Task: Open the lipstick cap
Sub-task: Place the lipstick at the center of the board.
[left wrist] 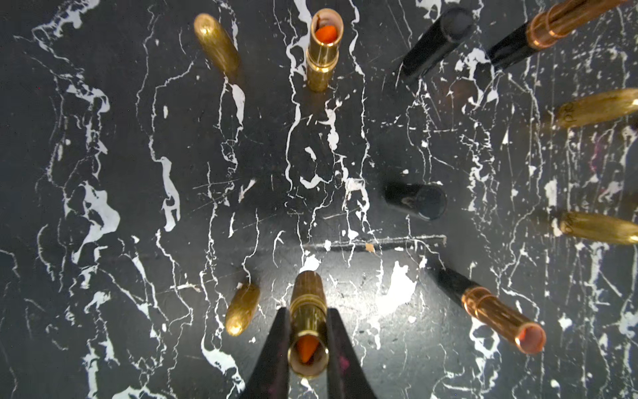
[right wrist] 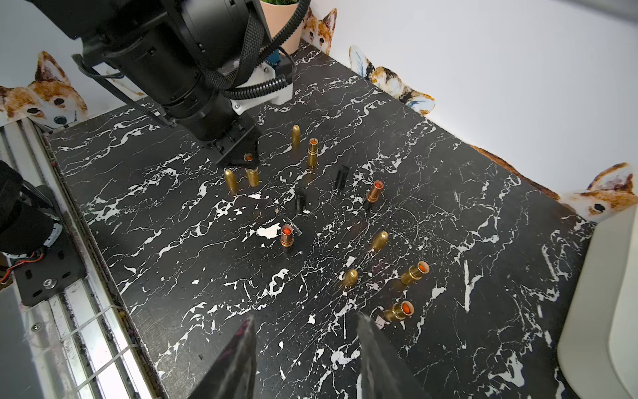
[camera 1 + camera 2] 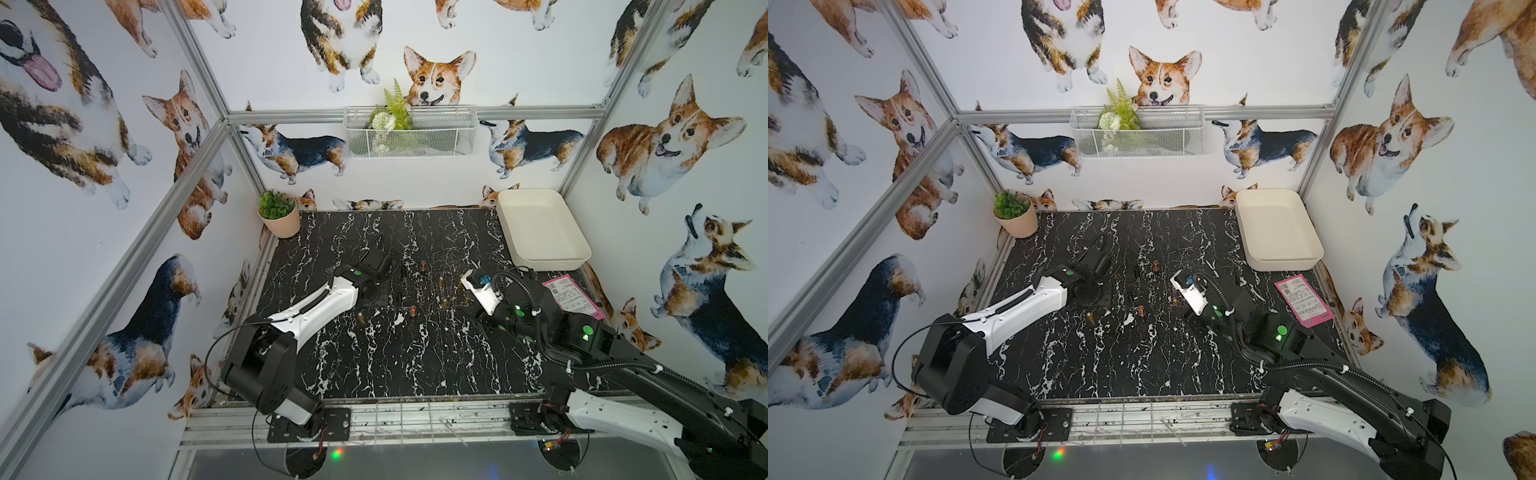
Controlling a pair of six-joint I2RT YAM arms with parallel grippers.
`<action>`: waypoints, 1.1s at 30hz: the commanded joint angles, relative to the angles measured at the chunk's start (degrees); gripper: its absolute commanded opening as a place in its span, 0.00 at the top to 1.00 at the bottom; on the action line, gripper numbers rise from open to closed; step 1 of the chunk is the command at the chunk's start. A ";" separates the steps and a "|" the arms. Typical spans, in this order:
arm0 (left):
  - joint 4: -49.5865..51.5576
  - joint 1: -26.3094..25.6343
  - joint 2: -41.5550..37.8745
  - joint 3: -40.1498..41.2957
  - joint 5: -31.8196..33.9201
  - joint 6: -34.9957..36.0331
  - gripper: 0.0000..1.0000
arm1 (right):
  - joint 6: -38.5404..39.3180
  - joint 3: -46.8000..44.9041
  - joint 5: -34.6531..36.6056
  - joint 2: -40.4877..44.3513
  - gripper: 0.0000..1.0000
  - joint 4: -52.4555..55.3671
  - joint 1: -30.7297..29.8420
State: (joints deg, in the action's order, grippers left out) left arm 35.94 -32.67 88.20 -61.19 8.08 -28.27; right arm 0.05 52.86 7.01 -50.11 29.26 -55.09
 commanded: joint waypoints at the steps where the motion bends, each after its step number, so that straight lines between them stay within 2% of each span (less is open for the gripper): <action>1: -3.31 -0.15 1.44 0.50 0.58 -0.62 0.88 | 0.39 0.05 0.48 -0.42 0.50 0.45 0.00; 24: -6.34 -1.08 8.03 0.13 0.32 -1.00 0.86 | 0.17 0.05 0.46 -0.96 0.50 0.98 -0.02; 30: -5.28 -1.02 8.29 -0.54 0.97 -0.73 0.77 | 0.12 -0.07 0.63 -1.04 0.50 0.85 0.00; 33: -5.26 -1.06 8.44 -0.60 1.04 -0.75 0.76 | 0.15 0.01 0.55 -1.22 0.50 0.80 -0.02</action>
State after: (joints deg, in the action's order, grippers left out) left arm 29.47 -33.71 96.51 -61.28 8.45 -28.47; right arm 0.03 52.84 7.25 -51.20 30.39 -55.09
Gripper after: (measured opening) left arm 0.238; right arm 0.498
